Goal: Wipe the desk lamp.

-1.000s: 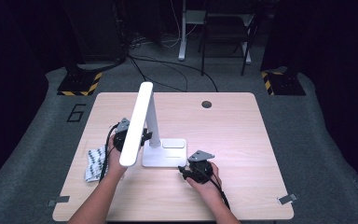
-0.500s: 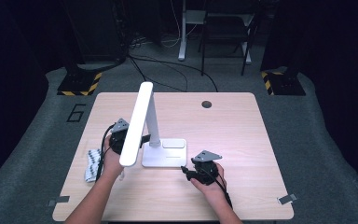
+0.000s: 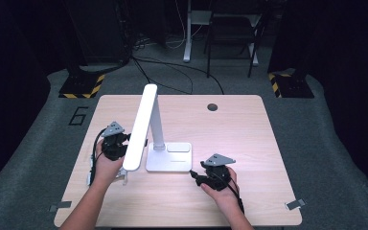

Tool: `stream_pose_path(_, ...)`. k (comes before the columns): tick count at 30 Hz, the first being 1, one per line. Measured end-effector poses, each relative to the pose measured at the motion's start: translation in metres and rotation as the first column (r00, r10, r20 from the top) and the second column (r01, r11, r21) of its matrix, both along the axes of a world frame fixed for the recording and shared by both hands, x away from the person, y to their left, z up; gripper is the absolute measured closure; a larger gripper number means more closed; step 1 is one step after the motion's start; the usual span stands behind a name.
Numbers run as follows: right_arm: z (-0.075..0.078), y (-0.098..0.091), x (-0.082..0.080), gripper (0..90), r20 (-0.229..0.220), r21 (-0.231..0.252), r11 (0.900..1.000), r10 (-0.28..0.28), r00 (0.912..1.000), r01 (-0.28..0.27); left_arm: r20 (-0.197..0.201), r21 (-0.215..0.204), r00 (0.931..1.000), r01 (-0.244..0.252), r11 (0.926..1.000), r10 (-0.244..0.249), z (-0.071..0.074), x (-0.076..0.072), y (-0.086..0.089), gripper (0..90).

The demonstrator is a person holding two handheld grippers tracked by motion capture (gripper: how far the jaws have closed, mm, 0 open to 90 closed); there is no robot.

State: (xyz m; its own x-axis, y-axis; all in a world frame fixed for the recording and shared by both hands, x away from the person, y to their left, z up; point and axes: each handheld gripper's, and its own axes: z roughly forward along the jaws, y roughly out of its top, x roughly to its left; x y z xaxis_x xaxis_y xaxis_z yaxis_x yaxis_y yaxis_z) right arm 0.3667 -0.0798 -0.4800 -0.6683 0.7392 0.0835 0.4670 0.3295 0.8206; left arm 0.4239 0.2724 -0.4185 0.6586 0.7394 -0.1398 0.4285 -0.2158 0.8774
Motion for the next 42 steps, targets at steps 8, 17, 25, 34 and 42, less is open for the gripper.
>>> stream_pose_path(8,0.015,-0.018,-0.010,41.2,0.009,0.020,0.9997,-0.011,0.9999,0.011,0.020,0.065,0.9995,0.023,0.9976,-0.025,0.007,-0.023,0.006,43.6)
stream_pose_path(17,0.027,-0.035,-0.015,39.9,0.029,0.044,0.9988,-0.024,0.9993,0.023,0.034,0.063,0.9987,0.034,0.9974,-0.037,0.001,-0.048,0.010,41.7)
stream_pose_path(25,0.021,-0.050,-0.023,39.4,0.042,0.027,0.9983,-0.054,0.9977,0.053,0.026,0.092,0.9982,0.051,0.9944,-0.054,-0.019,-0.069,0.012,40.0)
stream_pose_path(34,0.006,-0.062,-0.028,38.7,0.066,0.043,0.9944,-0.100,0.9928,0.097,0.004,0.104,0.9972,0.074,0.9918,-0.075,-0.043,-0.081,0.009,39.2)
stream_pose_path(42,-0.010,-0.062,-0.027,38.7,0.043,0.027,0.9929,-0.117,0.9922,0.116,-0.007,0.097,0.9949,0.101,0.9901,-0.101,-0.058,-0.085,0.008,39.0)
